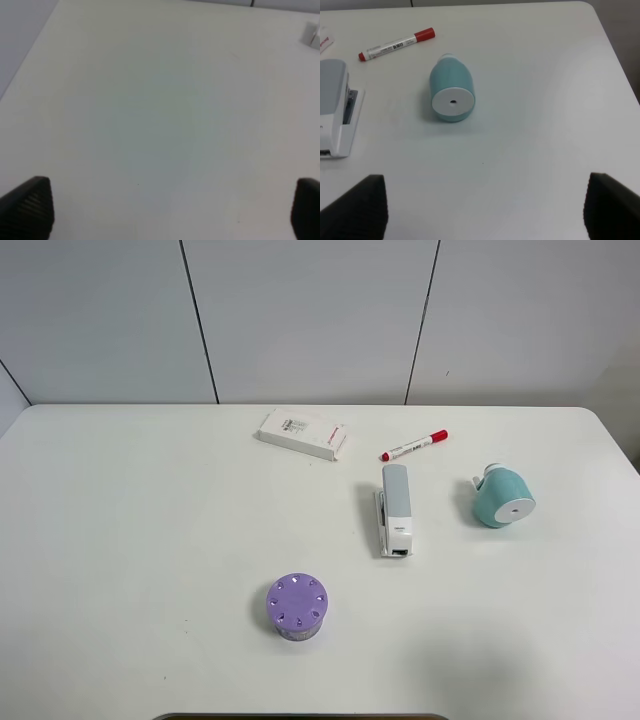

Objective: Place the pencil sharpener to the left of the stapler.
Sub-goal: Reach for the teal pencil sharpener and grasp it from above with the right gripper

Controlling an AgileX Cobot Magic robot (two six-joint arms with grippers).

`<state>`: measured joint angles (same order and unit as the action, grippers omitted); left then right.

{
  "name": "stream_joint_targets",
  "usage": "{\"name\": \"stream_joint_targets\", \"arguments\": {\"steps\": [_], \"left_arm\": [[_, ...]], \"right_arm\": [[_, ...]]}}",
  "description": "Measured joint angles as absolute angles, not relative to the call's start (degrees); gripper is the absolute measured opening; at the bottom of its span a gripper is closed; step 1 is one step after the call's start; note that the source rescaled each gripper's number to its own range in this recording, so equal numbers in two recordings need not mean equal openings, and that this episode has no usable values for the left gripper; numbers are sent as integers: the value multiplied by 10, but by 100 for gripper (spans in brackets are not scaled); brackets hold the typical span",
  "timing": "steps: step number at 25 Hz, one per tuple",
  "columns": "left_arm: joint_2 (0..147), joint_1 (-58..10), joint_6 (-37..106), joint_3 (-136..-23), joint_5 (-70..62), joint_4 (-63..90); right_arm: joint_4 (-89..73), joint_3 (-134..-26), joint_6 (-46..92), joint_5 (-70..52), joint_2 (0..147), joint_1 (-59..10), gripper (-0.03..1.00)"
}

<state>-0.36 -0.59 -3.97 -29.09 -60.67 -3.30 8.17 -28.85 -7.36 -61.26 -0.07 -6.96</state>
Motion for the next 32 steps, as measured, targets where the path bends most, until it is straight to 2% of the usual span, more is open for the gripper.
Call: {"name": "stream_joint_targets", "arguments": {"steps": [21,32], "left_arm": [[-4,-6,-40,-291,-607,-33],[-4,-6,-40,-291,-607,-33]], "right_arm": [[82,-288,-74,-613,5,-70,61],[76,-351,-74,-612,170,-70,61]]}}
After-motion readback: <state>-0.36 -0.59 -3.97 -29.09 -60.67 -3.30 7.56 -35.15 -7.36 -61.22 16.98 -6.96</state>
